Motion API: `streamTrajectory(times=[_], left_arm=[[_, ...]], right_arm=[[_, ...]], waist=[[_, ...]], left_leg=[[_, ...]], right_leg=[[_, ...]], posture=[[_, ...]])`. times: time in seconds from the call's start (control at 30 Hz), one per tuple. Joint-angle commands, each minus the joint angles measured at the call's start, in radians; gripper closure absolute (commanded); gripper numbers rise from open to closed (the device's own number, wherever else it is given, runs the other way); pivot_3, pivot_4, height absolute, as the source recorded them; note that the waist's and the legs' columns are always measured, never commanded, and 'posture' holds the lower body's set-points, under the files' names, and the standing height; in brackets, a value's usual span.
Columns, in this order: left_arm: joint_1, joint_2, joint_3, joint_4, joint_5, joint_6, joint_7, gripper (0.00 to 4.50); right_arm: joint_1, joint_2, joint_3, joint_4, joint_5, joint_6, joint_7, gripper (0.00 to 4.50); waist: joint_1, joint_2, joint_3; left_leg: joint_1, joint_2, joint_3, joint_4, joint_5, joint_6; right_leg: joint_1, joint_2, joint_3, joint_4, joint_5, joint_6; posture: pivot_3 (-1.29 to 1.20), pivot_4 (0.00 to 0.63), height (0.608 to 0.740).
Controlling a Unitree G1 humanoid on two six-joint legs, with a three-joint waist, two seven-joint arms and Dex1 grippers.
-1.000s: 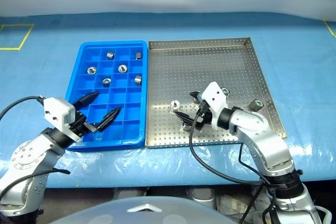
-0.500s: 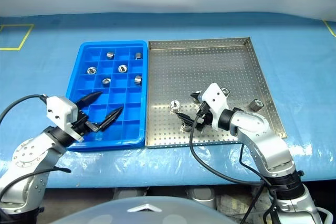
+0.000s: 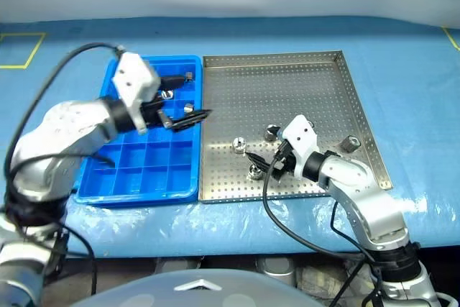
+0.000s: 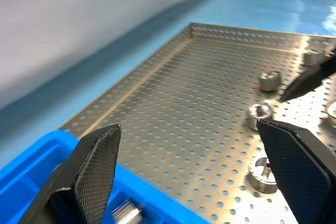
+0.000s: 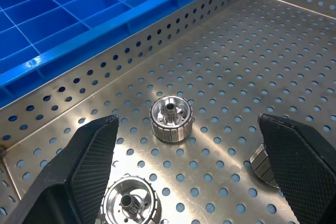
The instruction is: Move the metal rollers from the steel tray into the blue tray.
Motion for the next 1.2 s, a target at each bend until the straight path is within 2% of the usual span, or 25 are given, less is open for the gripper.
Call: streamTrajectory(times=[0.03, 0.13, 0.3, 0.83, 0.97, 1.17, 1.2], left_arm=[[-0.123, 0.011, -0.163, 0.131, 0.056, 0.011, -0.142, 0.0], [-0.218, -0.01, -0.315, 0.276, 0.166, -0.055, -0.223, 0.0], [-0.268, -0.052, -0.448, 0.426, 0.295, -0.163, -0.309, 0.0], [-0.302, -0.175, -0.537, 0.615, 0.529, -0.306, -0.409, 0.0], [-0.293, -0.189, -0.534, 0.614, 0.552, -0.324, -0.43, 0.84], [-0.28, -0.183, -0.499, 0.583, 0.543, -0.325, -0.459, 2.77], [-0.279, -0.177, -0.493, 0.574, 0.543, -0.323, -0.464, 2.82]], right_arm=[[0.017, 0.01, -0.027, -0.053, 0.006, -0.006, -0.024, 0.01], [0.049, 0.023, -0.038, -0.074, 0.007, -0.008, -0.048, 0.01], [0.09, 0.042, -0.045, -0.099, 0.003, -0.014, -0.08, 0.01], [0.11, 0.083, -0.036, -0.109, -0.01, -0.032, -0.123, 0.01], [0.109, 0.087, -0.034, -0.11, -0.014, -0.034, -0.126, 0.0], [0.105, 0.095, -0.029, -0.1, -0.023, -0.037, -0.127, 0.0], [0.102, 0.096, -0.027, -0.098, -0.025, -0.036, -0.126, 0.0]], waist=[[-0.015, 0.0, 0.0], [-0.027, 0.0, 0.0], [-0.047, 0.001, 0.001], [-0.083, 0.001, 0.001], [-0.085, 0.001, 0.001], [-0.086, 0.001, 0.001], [-0.086, 0.001, 0.001]], left_leg=[[0.0, 0.0, 0.0, 0.0, 0.0, 0.0], [0.0, 0.0, 0.0, 0.0, 0.0, 0.001], [0.0, 0.0, 0.001, 0.0, -0.001, 0.001], [-0.001, 0.0, 0.0, 0.001, -0.001, 0.002], [-0.001, 0.0, 0.001, 0.002, -0.001, 0.002], [-0.001, 0.0, 0.001, 0.002, -0.001, 0.002], [-0.001, 0.0, 0.001, 0.002, -0.001, 0.002]], right_leg=[[0.0, 0.0, 0.0, 0.0, 0.0, 0.0], [-0.001, 0.0, 0.001, 0.0, 0.0, 0.0], [-0.001, 0.001, 0.002, 0.0, 0.0, 0.0], [-0.002, 0.001, 0.002, 0.001, 0.0, 0.0], [-0.001, 0.001, 0.002, 0.001, 0.0, 0.0], [-0.001, 0.001, 0.002, 0.002, 0.0, 0.0], [-0.002, 0.001, 0.002, 0.002, 0.0, 0.0]], posture=[[-0.09, 0.15, 0.74], [-0.12, 0.15, 0.74], [-0.16, 0.15, 0.74], [-0.2, 0.15, 0.74], [-0.2, 0.15, 0.74], [-0.19, 0.15, 0.74], [-0.18, 0.15, 0.74]])
